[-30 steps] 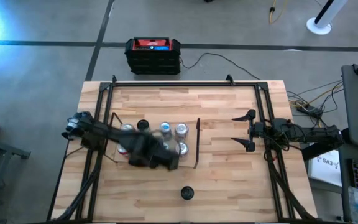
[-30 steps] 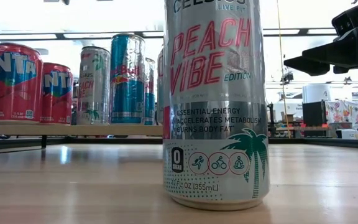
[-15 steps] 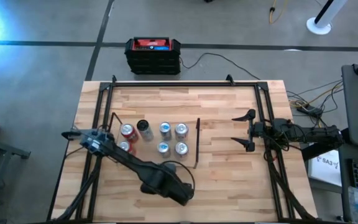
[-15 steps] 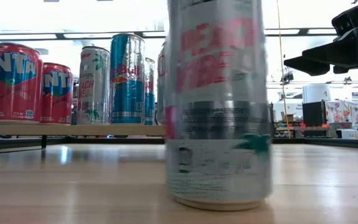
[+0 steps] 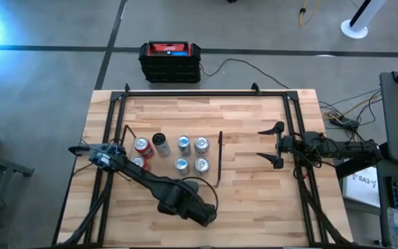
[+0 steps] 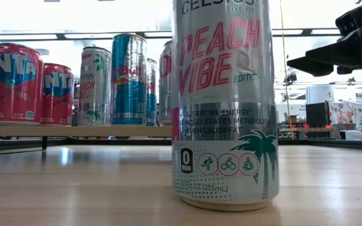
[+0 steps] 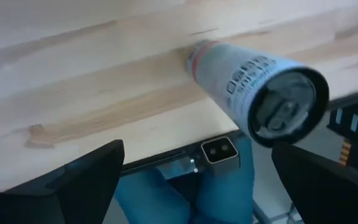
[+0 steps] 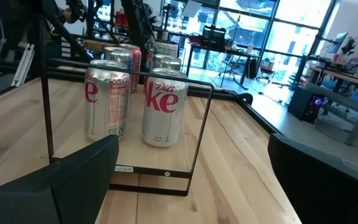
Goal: Place canned beverage on shelf
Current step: Put the white pink soda can on the shelf aligned with the other white pink soda can
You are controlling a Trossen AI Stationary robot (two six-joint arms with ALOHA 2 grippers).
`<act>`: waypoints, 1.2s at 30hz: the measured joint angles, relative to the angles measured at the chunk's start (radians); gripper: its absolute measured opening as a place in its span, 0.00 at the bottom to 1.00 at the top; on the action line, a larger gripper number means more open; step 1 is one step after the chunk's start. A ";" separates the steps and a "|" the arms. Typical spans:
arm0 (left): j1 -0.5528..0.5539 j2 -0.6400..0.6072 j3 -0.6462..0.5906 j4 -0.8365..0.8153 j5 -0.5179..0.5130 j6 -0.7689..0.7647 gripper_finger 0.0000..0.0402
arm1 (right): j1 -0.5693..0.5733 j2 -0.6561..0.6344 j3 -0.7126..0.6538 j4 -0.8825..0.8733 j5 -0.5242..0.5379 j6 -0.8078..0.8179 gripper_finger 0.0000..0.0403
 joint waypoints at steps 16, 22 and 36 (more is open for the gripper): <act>-0.028 0.025 -0.007 0.199 -0.128 0.246 0.98 | 0.000 0.000 0.000 0.000 0.000 -0.001 0.99; -0.027 0.062 -0.009 0.256 -0.127 0.271 0.98 | 0.000 0.000 0.000 0.000 0.000 -0.001 0.99; -0.019 0.114 -0.009 0.254 -0.174 0.309 0.98 | 0.000 0.000 0.000 -0.001 0.000 0.000 0.99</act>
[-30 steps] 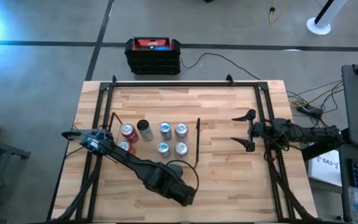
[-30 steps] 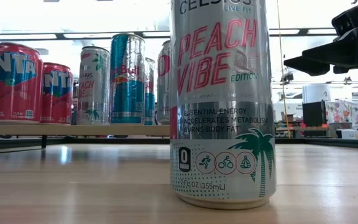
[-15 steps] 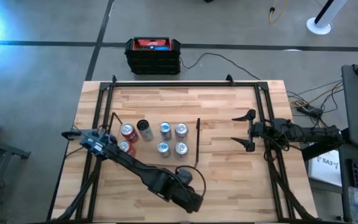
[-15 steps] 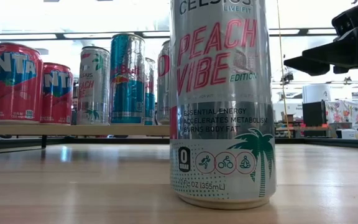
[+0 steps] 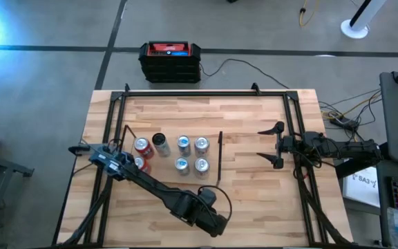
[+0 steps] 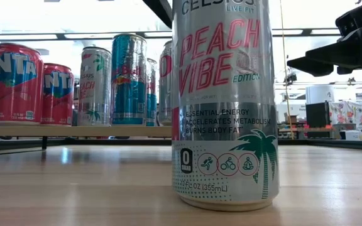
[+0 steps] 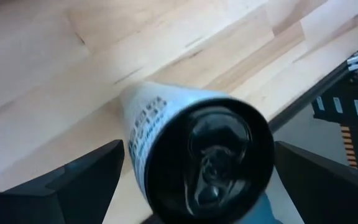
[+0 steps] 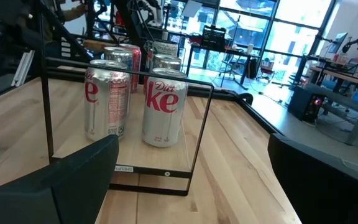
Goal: Place canned beverage on shelf
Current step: Put the white pink soda can on the shelf aligned with the other white pink soda can
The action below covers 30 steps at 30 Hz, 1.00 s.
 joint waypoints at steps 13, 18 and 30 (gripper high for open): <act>0.002 0.008 0.000 -0.056 -0.108 0.003 0.97 | 0.000 0.000 0.000 0.000 0.000 0.000 0.99; 0.002 0.008 0.000 -0.055 -0.109 -0.024 0.86 | 0.000 0.000 0.000 0.000 0.000 0.000 0.99; -0.018 0.008 0.000 -0.086 -0.111 -0.095 0.61 | 0.000 0.000 0.000 0.000 0.000 0.000 0.99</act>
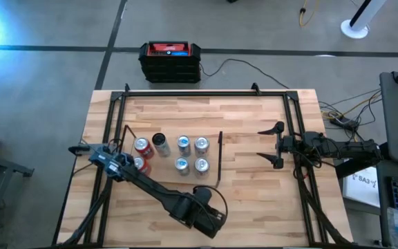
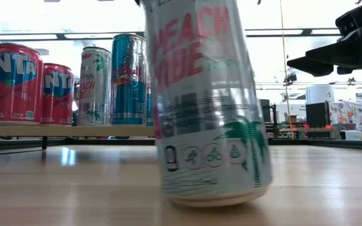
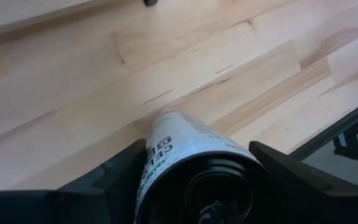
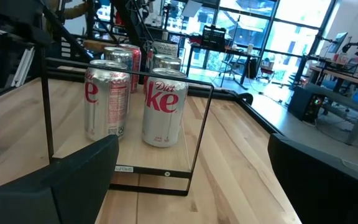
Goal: Place canned beverage on shelf
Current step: Put the white pink soda can on the shelf aligned with the other white pink soda can
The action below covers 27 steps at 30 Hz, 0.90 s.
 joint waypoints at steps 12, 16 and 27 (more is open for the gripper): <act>-0.006 0.000 0.000 -0.002 0.004 0.010 0.60 | 0.000 0.000 0.000 0.000 0.000 -0.001 0.99; -0.006 0.000 0.014 -0.043 0.004 0.015 0.60 | 0.000 0.000 0.000 0.000 0.000 -0.001 0.99; -0.006 0.000 0.074 -0.208 0.005 -0.037 0.60 | 0.000 0.000 0.000 0.000 0.000 0.000 0.99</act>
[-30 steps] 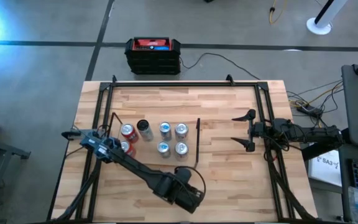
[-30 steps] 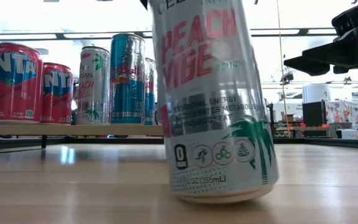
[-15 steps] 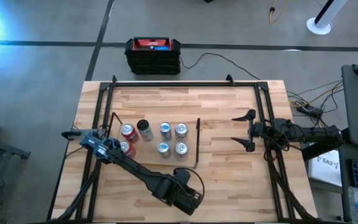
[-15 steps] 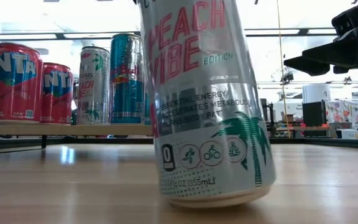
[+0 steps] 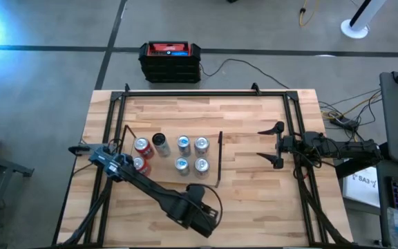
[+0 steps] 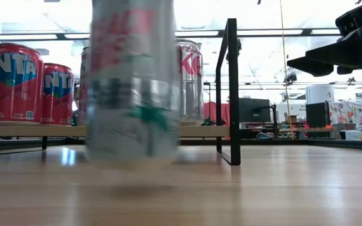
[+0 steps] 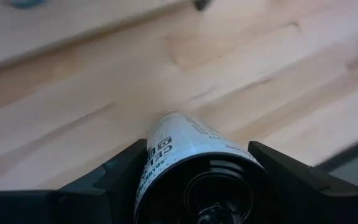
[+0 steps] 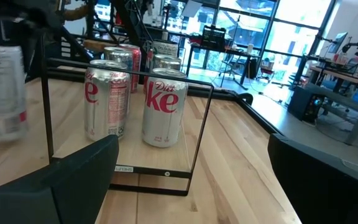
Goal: Place canned beverage on shelf
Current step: Put the white pink soda can on the shelf aligned with the other white pink soda can
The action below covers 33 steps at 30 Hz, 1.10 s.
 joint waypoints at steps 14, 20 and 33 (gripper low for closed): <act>-0.032 -0.037 0.007 -0.168 -0.050 -0.120 0.60 | 0.000 0.000 0.000 0.000 0.000 0.000 0.99; -0.050 -0.052 0.005 -0.163 -0.064 -0.148 0.60 | 0.000 0.000 0.000 0.000 0.000 -0.001 0.99; -0.070 -0.188 -0.246 -0.158 -0.054 -0.216 0.60 | 0.000 0.000 0.000 0.000 0.000 -0.002 0.99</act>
